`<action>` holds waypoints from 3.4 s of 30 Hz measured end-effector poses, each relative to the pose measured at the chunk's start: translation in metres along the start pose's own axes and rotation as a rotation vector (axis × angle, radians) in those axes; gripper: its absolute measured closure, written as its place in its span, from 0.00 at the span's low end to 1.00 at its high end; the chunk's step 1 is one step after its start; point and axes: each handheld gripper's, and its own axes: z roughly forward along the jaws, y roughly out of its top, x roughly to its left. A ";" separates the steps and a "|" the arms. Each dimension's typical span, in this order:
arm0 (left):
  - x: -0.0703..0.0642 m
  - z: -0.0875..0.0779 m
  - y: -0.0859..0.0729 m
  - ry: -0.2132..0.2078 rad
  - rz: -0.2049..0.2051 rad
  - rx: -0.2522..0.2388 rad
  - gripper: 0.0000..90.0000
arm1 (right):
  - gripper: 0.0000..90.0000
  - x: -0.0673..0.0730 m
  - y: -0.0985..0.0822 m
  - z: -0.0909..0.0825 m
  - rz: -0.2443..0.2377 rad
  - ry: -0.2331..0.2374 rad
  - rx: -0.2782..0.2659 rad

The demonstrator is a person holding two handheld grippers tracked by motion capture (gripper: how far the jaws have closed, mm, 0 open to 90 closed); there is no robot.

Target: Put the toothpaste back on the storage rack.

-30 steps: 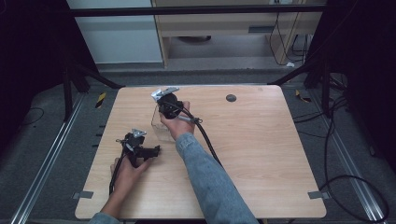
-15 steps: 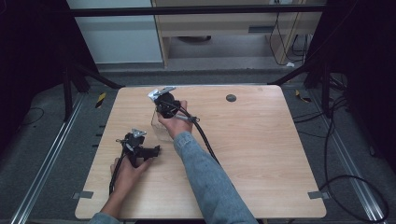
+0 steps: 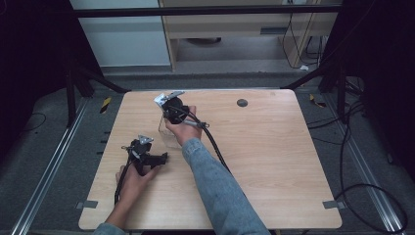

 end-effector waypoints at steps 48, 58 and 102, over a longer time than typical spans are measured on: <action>0.000 0.000 0.000 0.004 -0.002 0.000 0.00 | 0.84 -0.041 -0.027 -0.091 0.055 -0.023 -0.056; 0.000 0.000 0.000 0.004 -0.003 0.001 0.00 | 0.76 -0.055 -0.028 -0.112 0.066 0.000 -0.048; 0.000 0.000 0.001 0.010 -0.008 0.000 0.00 | 0.22 -0.125 -0.059 -0.144 0.108 -0.054 -0.045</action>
